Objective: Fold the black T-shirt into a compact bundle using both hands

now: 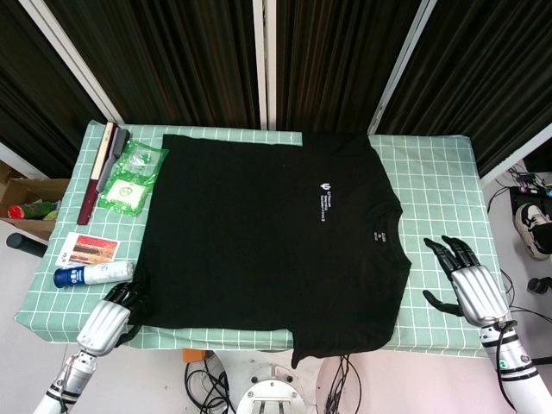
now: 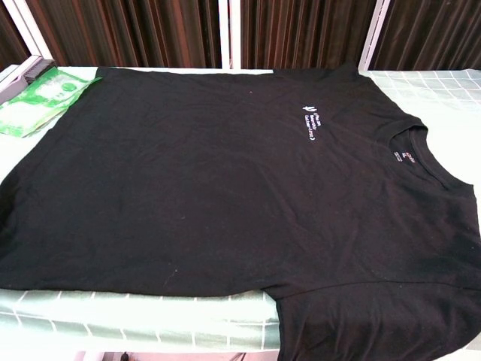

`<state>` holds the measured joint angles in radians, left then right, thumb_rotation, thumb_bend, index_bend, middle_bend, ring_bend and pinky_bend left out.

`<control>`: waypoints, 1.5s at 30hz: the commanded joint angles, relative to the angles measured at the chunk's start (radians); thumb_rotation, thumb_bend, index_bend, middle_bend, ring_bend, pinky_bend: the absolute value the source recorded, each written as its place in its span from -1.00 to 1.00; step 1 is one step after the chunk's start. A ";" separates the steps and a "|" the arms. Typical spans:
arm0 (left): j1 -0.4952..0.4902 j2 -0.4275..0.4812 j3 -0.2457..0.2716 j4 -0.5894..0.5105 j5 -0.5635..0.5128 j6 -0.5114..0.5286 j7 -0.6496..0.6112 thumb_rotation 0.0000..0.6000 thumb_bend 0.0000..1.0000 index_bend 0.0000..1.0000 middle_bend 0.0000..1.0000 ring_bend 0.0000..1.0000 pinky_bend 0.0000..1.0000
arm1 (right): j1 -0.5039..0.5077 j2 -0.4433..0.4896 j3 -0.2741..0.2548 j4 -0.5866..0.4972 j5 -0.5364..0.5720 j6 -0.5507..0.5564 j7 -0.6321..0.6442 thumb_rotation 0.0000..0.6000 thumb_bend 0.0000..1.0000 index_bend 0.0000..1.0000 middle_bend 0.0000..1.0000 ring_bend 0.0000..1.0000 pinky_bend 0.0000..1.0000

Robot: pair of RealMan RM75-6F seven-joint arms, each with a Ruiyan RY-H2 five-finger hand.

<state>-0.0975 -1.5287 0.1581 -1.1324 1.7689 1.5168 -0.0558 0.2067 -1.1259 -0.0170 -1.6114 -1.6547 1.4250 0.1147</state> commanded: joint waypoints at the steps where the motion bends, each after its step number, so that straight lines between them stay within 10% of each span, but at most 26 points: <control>1: 0.004 -0.010 -0.007 0.003 -0.006 0.010 -0.005 1.00 -0.14 0.06 -0.32 -0.62 -0.57 | 0.000 -0.003 0.000 0.003 0.000 -0.001 0.004 1.00 -0.59 -0.83 -0.61 -0.92 -0.76; 9: -0.005 -0.051 -0.027 0.040 -0.015 0.020 -0.047 1.00 -0.16 0.29 -0.20 -0.53 -0.49 | -0.003 -0.009 -0.009 0.022 -0.026 0.007 0.016 1.00 -0.59 -0.75 -0.60 -0.92 -0.76; 17: -0.010 -0.056 -0.038 0.014 -0.033 0.021 -0.087 1.00 -0.11 0.40 -0.16 -0.53 -0.49 | -0.028 -0.079 -0.096 0.163 -0.171 0.028 -0.073 1.00 -0.57 -0.15 -0.56 -0.92 -0.76; 38: 0.002 -0.060 -0.041 -0.021 -0.079 0.002 -0.168 1.00 -0.09 0.39 -0.16 -0.53 -0.49 | -0.008 -0.416 -0.139 0.621 -0.239 0.052 0.055 1.00 -0.55 -0.08 -0.55 -0.92 -0.76; 45: 0.004 -0.069 -0.045 -0.013 -0.088 0.001 -0.201 1.00 -0.08 0.39 -0.16 -0.53 -0.49 | 0.002 -0.483 -0.138 0.702 -0.230 0.062 0.097 1.00 -0.19 0.14 -0.49 -0.90 -0.76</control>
<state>-0.0946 -1.5958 0.1141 -1.1460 1.6832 1.5174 -0.2523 0.2058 -1.5974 -0.1545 -0.9220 -1.8862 1.4824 0.2050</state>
